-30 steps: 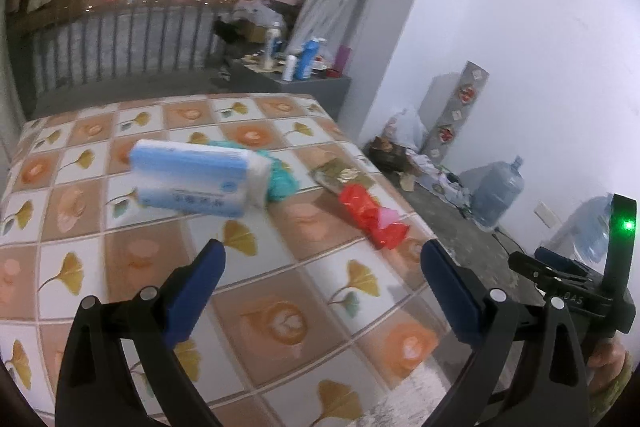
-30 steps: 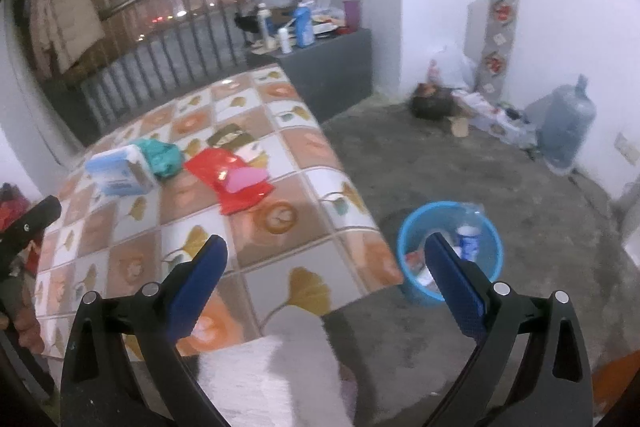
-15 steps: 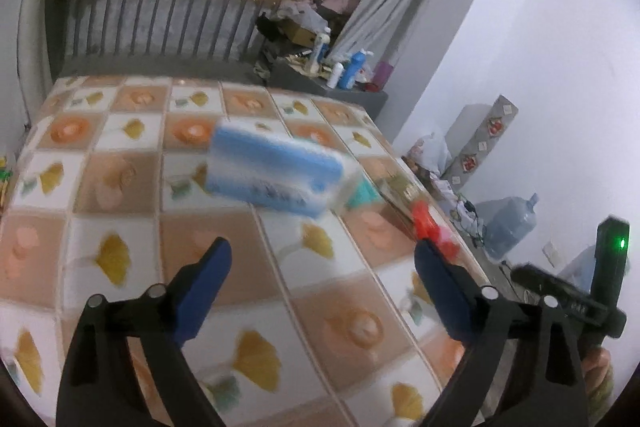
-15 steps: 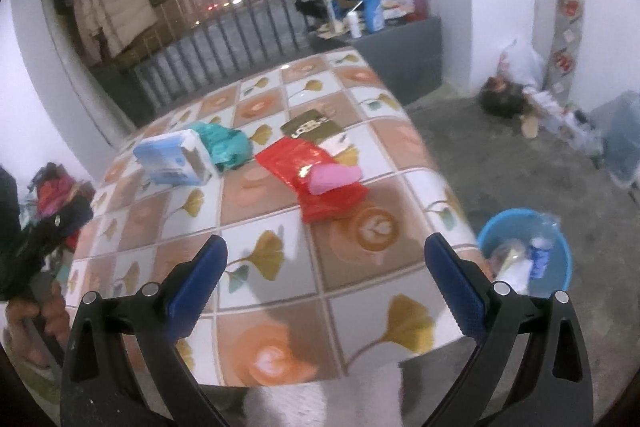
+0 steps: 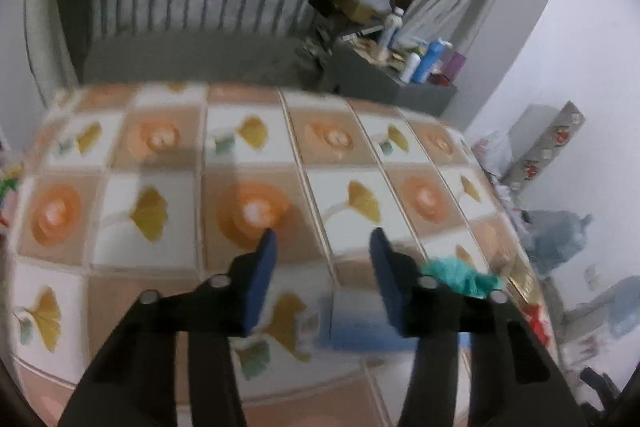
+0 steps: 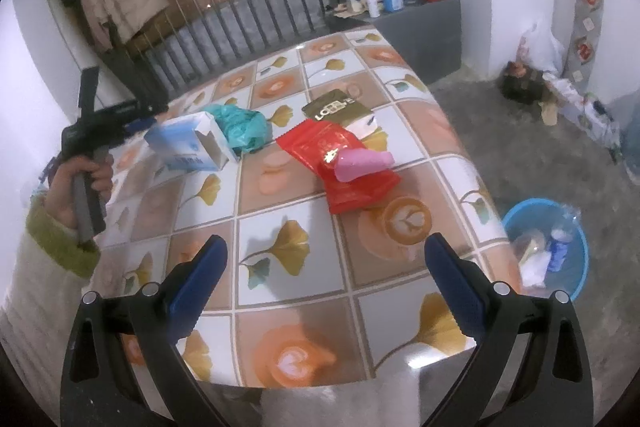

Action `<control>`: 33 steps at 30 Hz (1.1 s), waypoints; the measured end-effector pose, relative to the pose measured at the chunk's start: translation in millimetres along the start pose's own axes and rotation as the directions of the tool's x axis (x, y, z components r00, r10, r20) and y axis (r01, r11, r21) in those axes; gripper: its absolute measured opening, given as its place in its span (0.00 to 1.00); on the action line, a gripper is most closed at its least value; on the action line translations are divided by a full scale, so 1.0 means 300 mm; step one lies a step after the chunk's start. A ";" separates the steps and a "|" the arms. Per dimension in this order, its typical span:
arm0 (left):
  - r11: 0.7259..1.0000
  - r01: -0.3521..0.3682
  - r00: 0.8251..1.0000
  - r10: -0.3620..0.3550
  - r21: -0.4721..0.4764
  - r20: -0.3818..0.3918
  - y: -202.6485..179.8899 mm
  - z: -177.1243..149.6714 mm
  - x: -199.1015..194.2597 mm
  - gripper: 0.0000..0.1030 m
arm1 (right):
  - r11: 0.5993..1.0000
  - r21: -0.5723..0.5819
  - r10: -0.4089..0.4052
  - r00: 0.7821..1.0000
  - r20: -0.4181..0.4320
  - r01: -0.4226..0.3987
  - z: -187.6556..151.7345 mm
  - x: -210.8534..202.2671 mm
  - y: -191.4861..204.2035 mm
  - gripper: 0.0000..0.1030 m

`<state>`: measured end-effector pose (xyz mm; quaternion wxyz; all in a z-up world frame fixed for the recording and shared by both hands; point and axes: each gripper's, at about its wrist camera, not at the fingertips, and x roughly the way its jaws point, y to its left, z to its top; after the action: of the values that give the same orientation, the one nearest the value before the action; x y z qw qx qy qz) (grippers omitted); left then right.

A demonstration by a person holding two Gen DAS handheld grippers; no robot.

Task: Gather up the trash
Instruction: 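Move both open tools back toward the red bag and blue box on the table, then approach the blue-white medicine box with the left tool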

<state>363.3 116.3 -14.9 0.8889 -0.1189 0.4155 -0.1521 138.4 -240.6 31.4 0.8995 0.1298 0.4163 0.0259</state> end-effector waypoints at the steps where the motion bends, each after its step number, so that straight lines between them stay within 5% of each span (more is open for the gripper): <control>1: 0.999 0.037 0.999 -0.037 -0.006 -0.006 0.007 -0.028 -0.014 0.37 | 1.000 0.000 -0.004 1.000 -0.002 0.004 -0.001 -0.002 -0.003 0.92; 10: 0.968 0.237 0.967 -0.226 0.087 -0.115 -0.049 -0.284 -0.200 0.32 | 1.000 -0.027 0.009 1.000 -0.009 -0.010 0.015 0.011 0.035 0.92; 14: 0.969 0.212 0.974 -0.199 0.126 -0.110 -0.069 -0.288 -0.192 0.46 | 0.999 -0.035 0.026 1.000 -0.011 -0.026 0.008 0.011 0.065 0.92; 22: 0.980 0.193 0.970 -0.183 0.047 -0.161 -0.047 -0.187 0.022 0.50 | 0.999 -0.039 0.014 1.000 -0.003 -0.014 -0.015 -0.025 0.061 0.92; 27: 0.940 0.339 0.912 -0.323 0.022 -0.251 -0.083 -0.267 0.006 0.49 | 1.000 -0.013 0.015 1.000 -0.010 -0.016 -0.016 -0.026 0.034 0.92; 33: 0.859 0.511 0.818 -0.489 -0.007 -0.303 -0.155 -0.423 -0.123 0.50 | 0.997 0.020 0.072 0.997 -0.040 -0.071 -0.012 0.013 0.034 0.92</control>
<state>234.5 76.1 -52.8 0.7495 -0.1666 0.4911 -0.4114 138.9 -229.3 28.9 0.8882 0.1523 0.4298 0.0568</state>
